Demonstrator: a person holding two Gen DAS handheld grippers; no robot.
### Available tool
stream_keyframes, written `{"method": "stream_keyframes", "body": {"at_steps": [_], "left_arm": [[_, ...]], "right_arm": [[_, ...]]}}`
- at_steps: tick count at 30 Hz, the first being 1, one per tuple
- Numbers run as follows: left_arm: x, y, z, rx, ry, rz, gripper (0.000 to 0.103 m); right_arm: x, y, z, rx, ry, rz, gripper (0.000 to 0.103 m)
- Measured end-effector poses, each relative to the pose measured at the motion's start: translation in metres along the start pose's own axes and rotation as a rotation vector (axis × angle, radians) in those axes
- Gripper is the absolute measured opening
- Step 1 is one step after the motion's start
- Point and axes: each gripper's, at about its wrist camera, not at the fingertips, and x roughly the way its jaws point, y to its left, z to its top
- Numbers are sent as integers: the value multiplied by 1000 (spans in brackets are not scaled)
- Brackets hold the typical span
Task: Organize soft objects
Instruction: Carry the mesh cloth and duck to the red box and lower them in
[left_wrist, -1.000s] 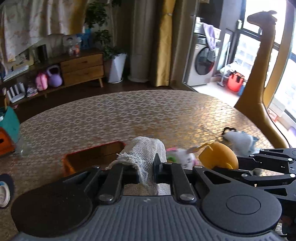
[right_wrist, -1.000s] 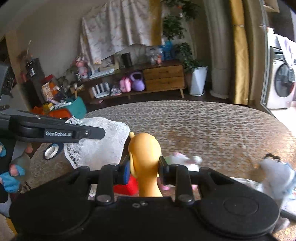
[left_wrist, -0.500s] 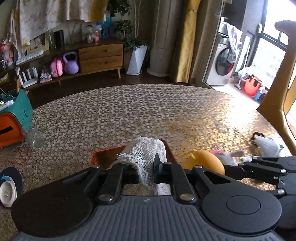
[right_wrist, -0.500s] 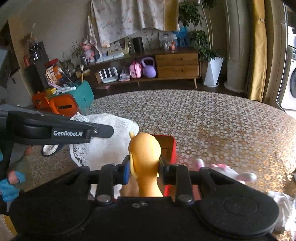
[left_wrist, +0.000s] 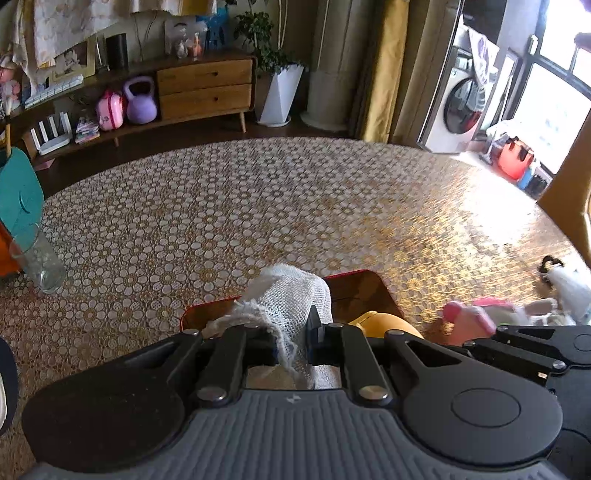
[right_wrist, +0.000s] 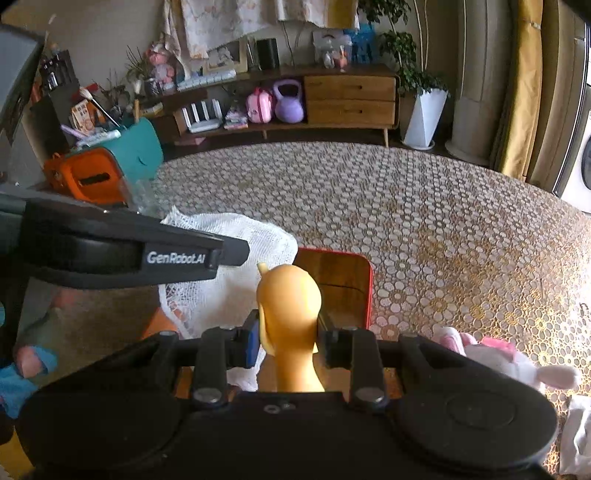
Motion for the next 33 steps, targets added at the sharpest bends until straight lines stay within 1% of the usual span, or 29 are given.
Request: {"method": "stream_keyframes", "body": {"at_steps": [7,14,17,22,25,28,30,33], "left_arm": [[34,8,-3,-3,49,15,12],[56,11,-9,3,97,16,12],[60,13,-12,1,111,14,12],[68,9,-17,18,147,27,12],[70,9,-19,4,163,20,12],[72,10,-22,-12,171,27,13],[72,12,-22,-19,174,28,14],[71,13,-21,-26,179,26,15]], "right_arm": [[31,-3,-1,-11,51,-2,29],[51,0,-12,-45,102,-12,30],[55,1,-15,-47,116,-10,30],[57,10,-17,-98,118,-34,33],[57,11,-17,-102,120,-32,33],[56,9,-17,-96,118,-26,36],[54,8,-17,-96,116,-20,42],[52,8,-16,-100,113,-18,44]]}}
